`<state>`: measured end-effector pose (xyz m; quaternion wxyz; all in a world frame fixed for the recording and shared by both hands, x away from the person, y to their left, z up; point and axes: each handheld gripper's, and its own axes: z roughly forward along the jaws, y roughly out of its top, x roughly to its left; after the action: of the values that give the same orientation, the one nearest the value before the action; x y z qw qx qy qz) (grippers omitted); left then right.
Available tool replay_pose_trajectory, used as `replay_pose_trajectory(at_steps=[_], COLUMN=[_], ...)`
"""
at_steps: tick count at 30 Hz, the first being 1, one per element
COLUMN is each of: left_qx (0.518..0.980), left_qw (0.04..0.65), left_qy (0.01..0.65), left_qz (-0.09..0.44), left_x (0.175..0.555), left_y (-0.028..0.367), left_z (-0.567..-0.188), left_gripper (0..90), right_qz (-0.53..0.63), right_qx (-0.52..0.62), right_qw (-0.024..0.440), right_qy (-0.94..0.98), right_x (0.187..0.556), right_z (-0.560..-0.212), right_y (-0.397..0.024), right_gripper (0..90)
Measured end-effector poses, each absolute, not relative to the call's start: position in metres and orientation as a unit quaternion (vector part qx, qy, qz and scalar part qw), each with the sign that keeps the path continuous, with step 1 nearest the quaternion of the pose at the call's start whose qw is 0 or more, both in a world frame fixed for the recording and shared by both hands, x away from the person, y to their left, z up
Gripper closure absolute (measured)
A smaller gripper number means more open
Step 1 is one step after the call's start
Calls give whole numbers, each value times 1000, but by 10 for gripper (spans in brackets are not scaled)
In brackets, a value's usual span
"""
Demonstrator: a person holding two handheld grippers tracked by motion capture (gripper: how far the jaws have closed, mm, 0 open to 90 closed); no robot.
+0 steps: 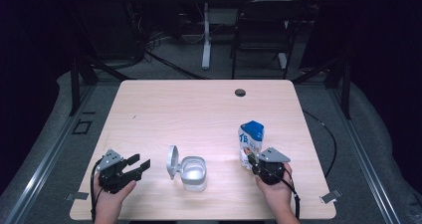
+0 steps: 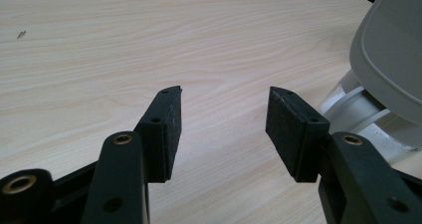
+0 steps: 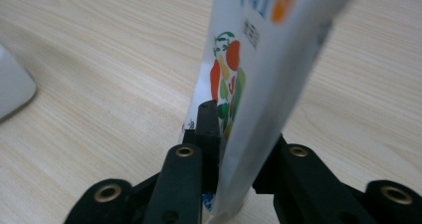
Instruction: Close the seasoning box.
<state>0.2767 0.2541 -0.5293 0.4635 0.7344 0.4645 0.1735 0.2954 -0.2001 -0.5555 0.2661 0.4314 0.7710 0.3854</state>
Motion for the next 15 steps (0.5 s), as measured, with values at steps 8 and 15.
replay_pose_trajectory(at_steps=[8,15], left_qx=[733,737], left_qw=[464,462], left_qy=[465,462], left_qz=[175,172], left_x=[277,276], left_y=[254,253], left_z=[-529,-528], left_gripper=[485,485], right_qz=[369,379], right_qx=[404,386], right_qw=[282,289], right_qy=[788,790], right_x=[286,277], right_z=[-560,-558], right_y=[-200,-197], right_gripper=[734,658])
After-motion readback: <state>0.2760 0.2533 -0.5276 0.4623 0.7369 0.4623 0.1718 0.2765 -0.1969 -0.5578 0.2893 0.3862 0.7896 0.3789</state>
